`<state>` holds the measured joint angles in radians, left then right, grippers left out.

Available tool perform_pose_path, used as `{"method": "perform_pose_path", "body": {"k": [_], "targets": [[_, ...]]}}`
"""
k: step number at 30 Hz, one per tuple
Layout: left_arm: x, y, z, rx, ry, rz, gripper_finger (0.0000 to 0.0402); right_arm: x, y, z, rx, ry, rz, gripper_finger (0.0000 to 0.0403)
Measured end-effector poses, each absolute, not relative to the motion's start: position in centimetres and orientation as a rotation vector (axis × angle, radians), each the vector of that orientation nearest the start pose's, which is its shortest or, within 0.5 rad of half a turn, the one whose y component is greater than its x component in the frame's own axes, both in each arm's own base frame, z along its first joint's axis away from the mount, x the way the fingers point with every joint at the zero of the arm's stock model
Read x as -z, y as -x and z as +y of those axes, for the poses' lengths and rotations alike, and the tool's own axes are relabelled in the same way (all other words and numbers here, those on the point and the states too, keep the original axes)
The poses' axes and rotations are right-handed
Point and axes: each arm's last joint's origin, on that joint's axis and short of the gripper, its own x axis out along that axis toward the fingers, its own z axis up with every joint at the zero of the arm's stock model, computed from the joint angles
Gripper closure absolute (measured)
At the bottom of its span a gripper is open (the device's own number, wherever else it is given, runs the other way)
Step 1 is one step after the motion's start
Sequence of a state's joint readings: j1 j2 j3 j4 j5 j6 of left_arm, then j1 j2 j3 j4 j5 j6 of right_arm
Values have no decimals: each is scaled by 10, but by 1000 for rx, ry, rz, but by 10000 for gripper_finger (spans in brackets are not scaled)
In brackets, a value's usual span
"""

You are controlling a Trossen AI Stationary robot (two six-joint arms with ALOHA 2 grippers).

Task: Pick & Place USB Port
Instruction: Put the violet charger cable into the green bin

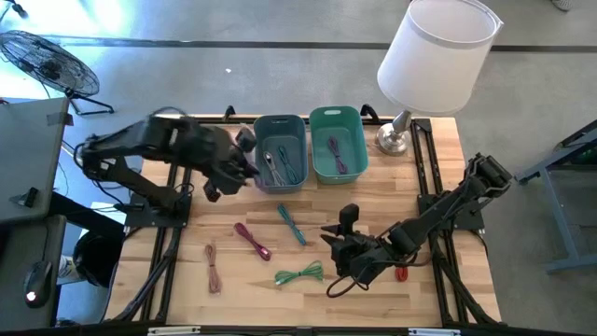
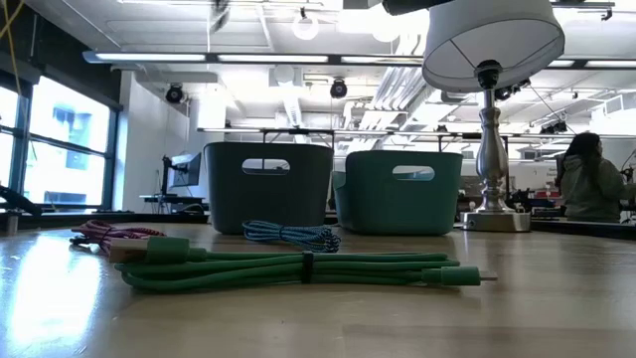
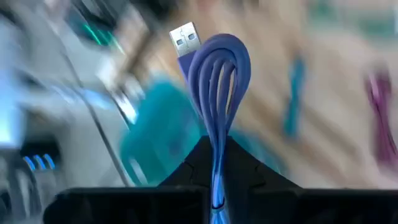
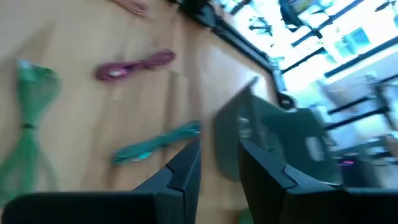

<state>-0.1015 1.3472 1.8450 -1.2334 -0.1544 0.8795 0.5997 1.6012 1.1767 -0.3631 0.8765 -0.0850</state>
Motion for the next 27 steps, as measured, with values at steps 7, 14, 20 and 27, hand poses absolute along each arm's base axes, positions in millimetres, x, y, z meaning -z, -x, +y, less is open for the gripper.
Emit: {"method": "perform_pose_path", "body": {"k": [7,14,20,27], "targets": [[-476,-220,-28,327,-839,256,394,-272,-285,181,490,857,504,306],[-425,-254,-35,367,-823,77,394,-292,-288,189,651,927,433,306],[-399,-271,-41,421,-844,-123,394,-301,-294,187,637,853,376,306],[-396,-270,-43,479,-841,-181,394,-309,-299,187,576,803,311,302]]}}
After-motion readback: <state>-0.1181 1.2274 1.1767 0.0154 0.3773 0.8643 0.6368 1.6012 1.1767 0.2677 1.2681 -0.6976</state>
